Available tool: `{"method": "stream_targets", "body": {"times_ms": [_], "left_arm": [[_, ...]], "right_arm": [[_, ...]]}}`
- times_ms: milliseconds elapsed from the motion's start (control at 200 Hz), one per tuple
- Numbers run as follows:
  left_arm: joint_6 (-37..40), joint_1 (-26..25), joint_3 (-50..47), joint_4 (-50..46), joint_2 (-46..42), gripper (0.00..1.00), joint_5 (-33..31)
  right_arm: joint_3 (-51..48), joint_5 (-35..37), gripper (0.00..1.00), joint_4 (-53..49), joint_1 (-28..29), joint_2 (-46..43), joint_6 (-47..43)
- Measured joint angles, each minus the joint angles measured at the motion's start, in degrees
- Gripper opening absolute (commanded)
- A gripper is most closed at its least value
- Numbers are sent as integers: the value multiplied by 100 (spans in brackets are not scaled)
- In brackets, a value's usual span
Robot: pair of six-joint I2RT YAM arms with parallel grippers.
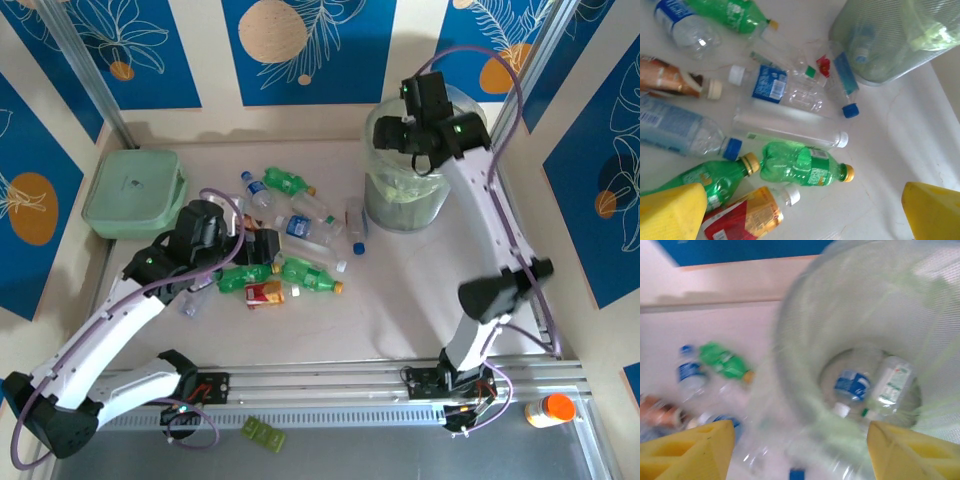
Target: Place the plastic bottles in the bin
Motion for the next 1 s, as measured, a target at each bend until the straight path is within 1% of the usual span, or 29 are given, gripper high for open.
{"method": "stream_targets", "body": {"times_ms": [160,245,310,360,410,495,575,680,825,1000], "left_arm": [[66,0,7,-516,-74,100,-50],[282,-2,2,-752,-37,100,72],[455,-31,-48,-846,50,100,179],[623,-101,-122,-874,186,97,256],[785,-177,-149,-957,378,97,328],[1137,-428,-133,-1036,868,98,254],[1419,-671,-127,-1049,1357,98,-4],[1574,-824,-127,-986,1845,98,-153],[1740,-857,-20,-933,2474,98,-361],[1871,-929,127,-857,2997,98,-514]], "right_arm": [[-1351,-525,68,393,640,-1335,-92],[-1993,-822,68,487,754,-1829,-55],[-2524,-1075,71,509,772,-2173,11],[-2879,-1176,74,538,831,-2369,61],[-3187,-1200,78,584,907,-2531,103],[-3720,-1185,78,726,1228,-2798,190],[-3974,-1165,78,785,1587,-2942,155],[-4232,-1231,77,931,1899,-3193,87],[-4251,-1473,78,1016,1928,-3386,37],[-4496,-1801,79,1110,1919,-3622,-28]]}}
